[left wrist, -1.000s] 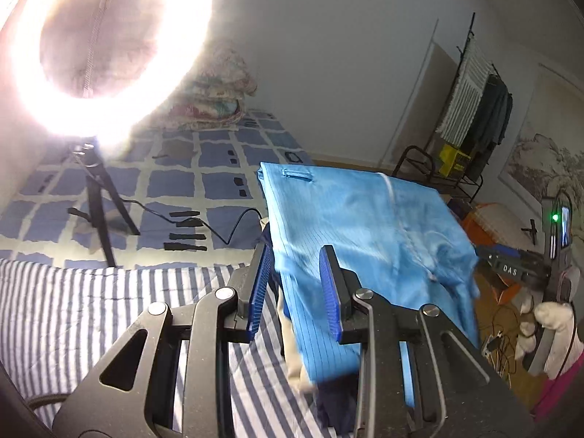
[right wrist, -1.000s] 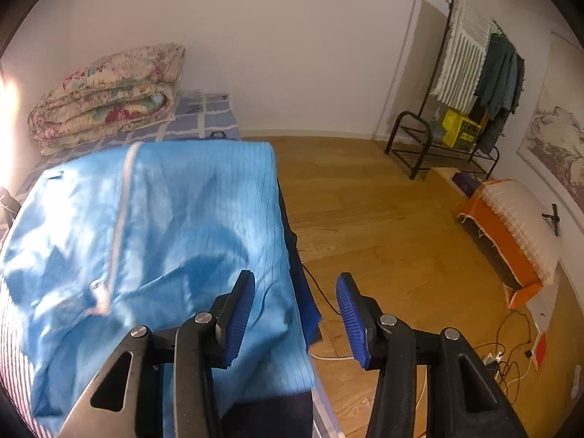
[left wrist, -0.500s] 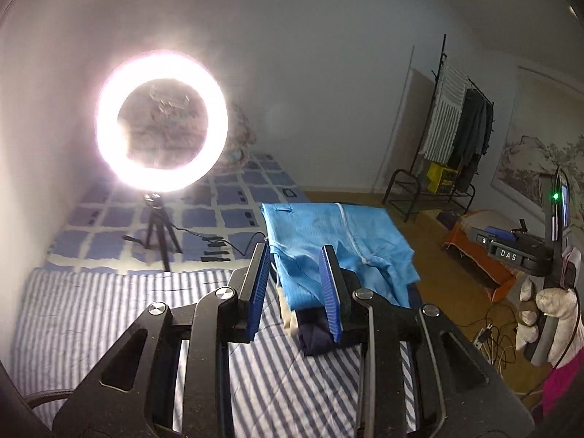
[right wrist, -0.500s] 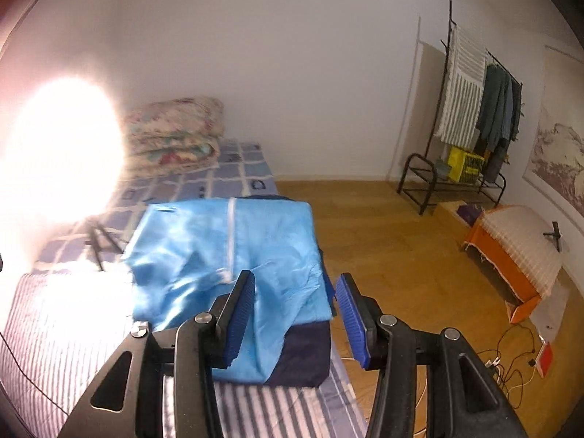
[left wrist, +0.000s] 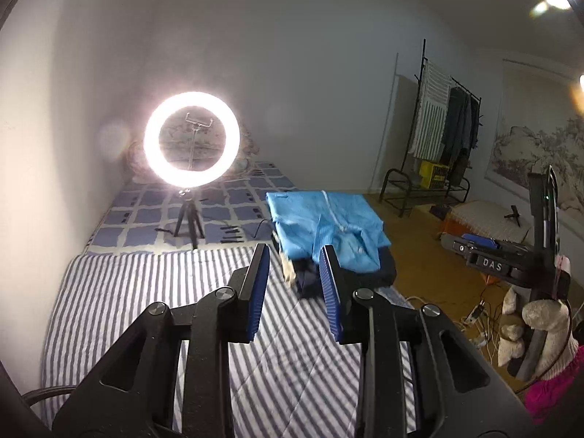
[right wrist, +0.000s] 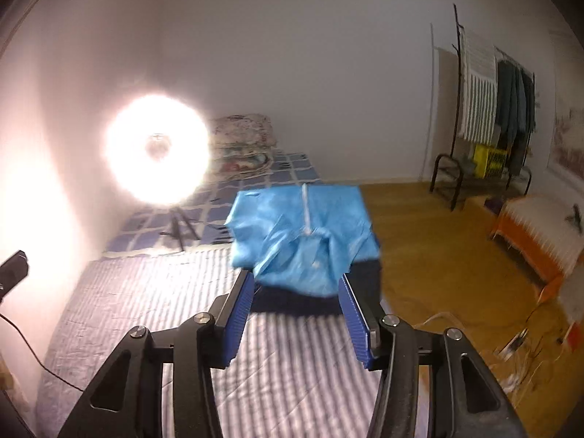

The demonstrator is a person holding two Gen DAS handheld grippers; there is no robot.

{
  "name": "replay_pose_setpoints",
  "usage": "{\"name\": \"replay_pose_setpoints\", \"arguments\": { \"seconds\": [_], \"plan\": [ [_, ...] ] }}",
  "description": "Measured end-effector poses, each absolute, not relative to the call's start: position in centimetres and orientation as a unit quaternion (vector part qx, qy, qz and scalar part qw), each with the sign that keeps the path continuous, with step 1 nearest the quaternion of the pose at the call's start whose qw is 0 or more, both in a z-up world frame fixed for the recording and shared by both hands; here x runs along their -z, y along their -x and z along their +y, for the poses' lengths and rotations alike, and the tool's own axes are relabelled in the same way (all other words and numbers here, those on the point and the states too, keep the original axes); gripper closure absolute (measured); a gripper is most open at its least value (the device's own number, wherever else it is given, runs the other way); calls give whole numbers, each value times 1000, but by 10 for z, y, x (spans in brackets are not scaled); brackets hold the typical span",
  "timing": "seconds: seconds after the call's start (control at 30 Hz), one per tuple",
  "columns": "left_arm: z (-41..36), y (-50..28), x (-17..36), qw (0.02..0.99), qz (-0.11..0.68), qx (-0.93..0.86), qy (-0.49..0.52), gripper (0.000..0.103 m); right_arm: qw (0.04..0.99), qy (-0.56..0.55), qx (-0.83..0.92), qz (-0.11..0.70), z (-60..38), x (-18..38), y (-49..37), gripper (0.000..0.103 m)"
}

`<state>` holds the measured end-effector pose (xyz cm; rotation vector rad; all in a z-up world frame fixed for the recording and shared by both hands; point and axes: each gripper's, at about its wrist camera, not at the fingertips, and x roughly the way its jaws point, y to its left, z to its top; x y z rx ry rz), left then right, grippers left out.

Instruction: Fold large clothes

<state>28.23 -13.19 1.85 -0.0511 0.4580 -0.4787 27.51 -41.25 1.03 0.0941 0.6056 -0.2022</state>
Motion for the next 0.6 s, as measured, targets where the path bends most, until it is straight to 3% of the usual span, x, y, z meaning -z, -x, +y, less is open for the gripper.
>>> {"name": "replay_pose_setpoints", "arguments": {
  "seconds": [0.1, 0.17, 0.33, 0.47, 0.6],
  "plan": [
    [-122, -260, -9, 944, 232, 231, 38, 71, 950, -49, 97, 293, -401, 2, -246, 52],
    [-118, -247, -1, 947, 230, 223, 33, 63, 952, -45, 101, 286, -393, 8, -230, 51],
    [-114, -225, 25, 948, 238, 209, 19, 62, 957, -42, 102, 270, -377, 22, -204, 49],
    [-110, -218, 41, 950, 240, 199, 26, 45, 960, -26, 107, 257, -367, 29, -195, 48],
    [-109, -217, 48, 951, 238, 196, 15, 40, 962, -22, 98, 254, -362, 33, -195, 42]
  ]
}}
